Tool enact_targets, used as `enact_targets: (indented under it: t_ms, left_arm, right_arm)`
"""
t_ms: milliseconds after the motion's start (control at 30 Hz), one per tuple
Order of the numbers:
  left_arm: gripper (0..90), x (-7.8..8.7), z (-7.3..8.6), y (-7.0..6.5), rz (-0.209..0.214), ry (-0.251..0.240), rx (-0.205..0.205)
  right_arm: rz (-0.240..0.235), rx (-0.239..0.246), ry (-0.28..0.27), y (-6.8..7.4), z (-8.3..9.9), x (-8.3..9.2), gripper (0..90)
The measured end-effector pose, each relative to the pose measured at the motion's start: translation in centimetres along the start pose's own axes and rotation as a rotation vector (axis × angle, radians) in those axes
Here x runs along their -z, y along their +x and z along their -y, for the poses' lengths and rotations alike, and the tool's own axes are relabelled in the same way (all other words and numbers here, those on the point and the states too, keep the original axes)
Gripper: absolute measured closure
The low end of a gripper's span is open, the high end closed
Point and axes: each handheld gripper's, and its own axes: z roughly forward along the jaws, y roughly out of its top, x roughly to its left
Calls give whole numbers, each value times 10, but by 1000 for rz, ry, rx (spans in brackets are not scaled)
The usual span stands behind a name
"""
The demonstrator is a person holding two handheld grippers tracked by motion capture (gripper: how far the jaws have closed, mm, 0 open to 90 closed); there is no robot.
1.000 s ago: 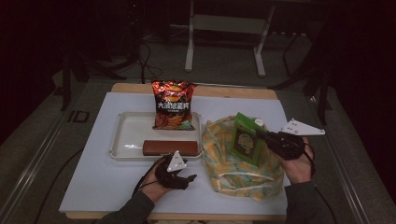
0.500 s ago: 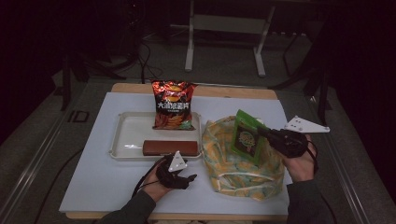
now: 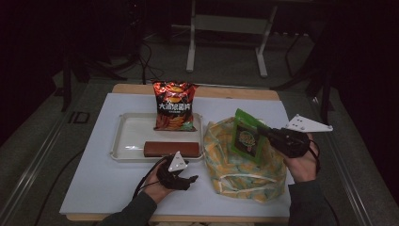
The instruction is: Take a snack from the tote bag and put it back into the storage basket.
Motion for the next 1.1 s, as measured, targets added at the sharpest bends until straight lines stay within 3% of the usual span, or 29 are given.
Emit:
enact_targets:
  t_ms: [400, 633, 1100]
  left_arm:
    - [335, 0, 0, 1, 8, 3, 7]
    - [331, 0, 0, 4, 24, 0, 34]
    - [331, -1, 0, 5, 32, 5, 36]
  right_arm:
    - [-36, 11, -13, 9, -9, 2, 885]
    - [-53, 24, -23, 14, -16, 4, 885]
    - [-95, 47, -48, 27, -26, -1, 884]
